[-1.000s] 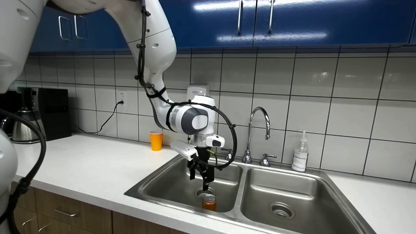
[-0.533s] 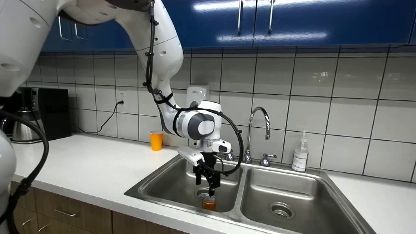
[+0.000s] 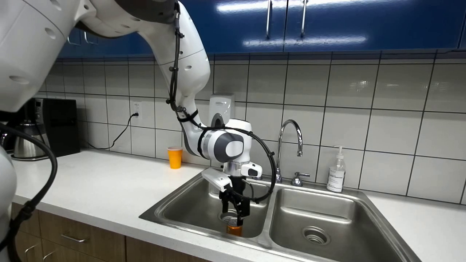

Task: Put the orange can on the left side of the counter.

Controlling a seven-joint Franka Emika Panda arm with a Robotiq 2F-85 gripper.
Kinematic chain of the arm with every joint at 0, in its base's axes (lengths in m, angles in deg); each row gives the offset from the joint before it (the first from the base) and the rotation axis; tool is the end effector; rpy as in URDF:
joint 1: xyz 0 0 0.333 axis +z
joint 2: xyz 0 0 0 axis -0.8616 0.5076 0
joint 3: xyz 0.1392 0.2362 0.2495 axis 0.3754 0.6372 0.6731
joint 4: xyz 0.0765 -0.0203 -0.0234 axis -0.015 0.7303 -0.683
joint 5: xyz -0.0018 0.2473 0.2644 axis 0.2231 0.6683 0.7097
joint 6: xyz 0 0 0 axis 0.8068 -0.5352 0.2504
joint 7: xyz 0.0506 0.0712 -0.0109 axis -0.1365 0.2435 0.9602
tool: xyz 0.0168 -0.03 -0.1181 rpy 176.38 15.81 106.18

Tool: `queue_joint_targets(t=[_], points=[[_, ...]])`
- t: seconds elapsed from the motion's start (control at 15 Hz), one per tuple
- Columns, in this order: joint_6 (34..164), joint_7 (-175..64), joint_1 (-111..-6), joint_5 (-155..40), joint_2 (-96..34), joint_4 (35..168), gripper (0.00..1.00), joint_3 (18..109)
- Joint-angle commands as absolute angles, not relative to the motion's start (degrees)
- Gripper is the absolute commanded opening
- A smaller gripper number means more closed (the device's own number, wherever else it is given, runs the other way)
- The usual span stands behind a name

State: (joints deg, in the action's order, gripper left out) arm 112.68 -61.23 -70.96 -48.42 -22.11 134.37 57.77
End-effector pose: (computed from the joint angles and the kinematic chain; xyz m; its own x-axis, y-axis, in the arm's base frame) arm 0.5242 -0.2012 0.2408 0.8087 -0.5874 -0.0317 -0.5870 -0.8093 0.0217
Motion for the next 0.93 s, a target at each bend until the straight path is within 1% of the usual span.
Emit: queue_joint_targets(t=[0.0,0.87], points=[[110.76,-59.13,-72.02,-47.26,-20.1,131.69,1.0,58.17],[108.88,-58.77,-72.52,-47.44,-14.58,126.79,1.0,58.45]])
